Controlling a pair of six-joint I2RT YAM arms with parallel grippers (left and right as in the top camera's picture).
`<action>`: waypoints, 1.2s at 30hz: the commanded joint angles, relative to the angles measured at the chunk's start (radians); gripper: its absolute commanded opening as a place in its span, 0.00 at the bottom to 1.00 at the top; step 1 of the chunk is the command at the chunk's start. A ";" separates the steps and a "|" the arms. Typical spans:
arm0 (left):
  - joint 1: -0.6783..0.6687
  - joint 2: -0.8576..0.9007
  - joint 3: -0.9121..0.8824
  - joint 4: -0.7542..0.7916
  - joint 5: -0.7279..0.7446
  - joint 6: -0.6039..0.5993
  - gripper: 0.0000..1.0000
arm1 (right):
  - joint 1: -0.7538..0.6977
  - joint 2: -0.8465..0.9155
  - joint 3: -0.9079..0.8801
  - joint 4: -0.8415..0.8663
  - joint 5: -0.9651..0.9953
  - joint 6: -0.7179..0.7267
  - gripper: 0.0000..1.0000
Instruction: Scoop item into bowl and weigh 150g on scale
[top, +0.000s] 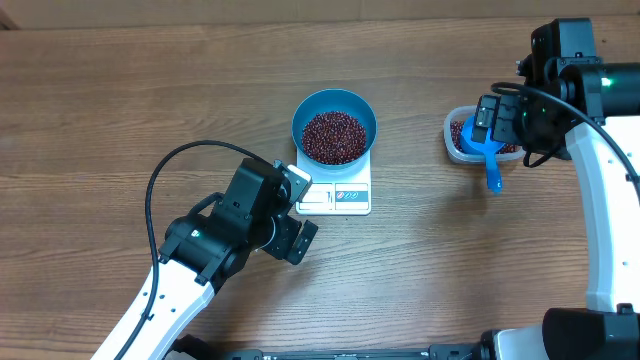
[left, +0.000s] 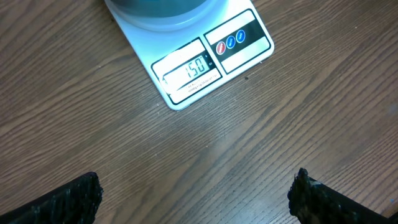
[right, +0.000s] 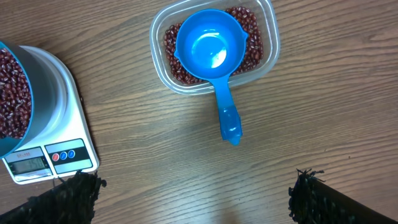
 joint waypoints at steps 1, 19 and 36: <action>0.005 0.005 0.019 -0.003 0.010 0.012 1.00 | -0.003 -0.002 0.018 0.003 -0.010 -0.014 1.00; 0.005 0.019 0.019 0.093 -0.004 0.011 1.00 | -0.003 -0.002 0.018 0.003 -0.010 -0.014 1.00; 0.005 0.086 0.018 0.265 -0.218 -0.069 1.00 | -0.003 -0.002 0.018 0.003 -0.010 -0.014 1.00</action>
